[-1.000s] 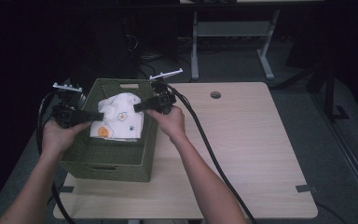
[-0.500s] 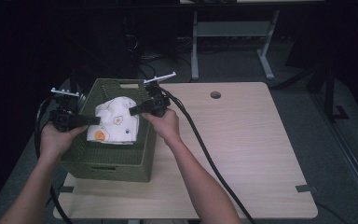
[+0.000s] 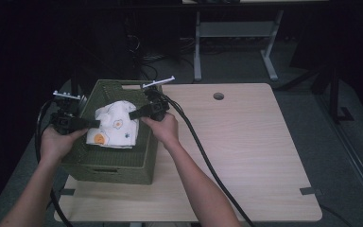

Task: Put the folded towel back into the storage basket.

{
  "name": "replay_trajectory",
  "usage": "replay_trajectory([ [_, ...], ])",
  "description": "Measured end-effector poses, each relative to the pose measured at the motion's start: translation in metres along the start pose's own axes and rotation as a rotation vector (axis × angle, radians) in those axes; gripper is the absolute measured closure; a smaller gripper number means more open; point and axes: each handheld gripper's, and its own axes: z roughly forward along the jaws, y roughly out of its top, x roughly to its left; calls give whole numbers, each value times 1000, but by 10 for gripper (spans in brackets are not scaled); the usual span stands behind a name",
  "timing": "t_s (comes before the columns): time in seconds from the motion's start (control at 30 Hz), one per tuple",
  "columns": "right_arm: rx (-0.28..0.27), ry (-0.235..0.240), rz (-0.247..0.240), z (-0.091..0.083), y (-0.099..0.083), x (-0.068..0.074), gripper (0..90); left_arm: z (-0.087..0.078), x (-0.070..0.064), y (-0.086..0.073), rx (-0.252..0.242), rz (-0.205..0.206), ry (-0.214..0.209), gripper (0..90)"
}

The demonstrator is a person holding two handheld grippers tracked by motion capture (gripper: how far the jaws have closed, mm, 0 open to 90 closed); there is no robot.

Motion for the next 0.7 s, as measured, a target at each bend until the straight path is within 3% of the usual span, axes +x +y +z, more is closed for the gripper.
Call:
replay_trajectory([
  [0.2, -6, -3, 7, 1, -1, -3, 803, 4, 0, 2, 9, 9, 13, 819],
  [0.23, -8, -7, 6, 1, -1, -4, 752, 6, 0, 2, 12, 16, 36, 802],
  [0.27, -7, -26, 12, 1, 0, -5, 645, 8, -1, 3, 17, 18, 73, 731],
  [0.3, -9, -49, 21, 1, 0, -6, 610, 9, 0, 3, 18, 14, 80, 692],
  [0.7, -28, -70, 27, -16, -4, -9, 622, 10, -4, 0, 12, 14, 75, 682],
])
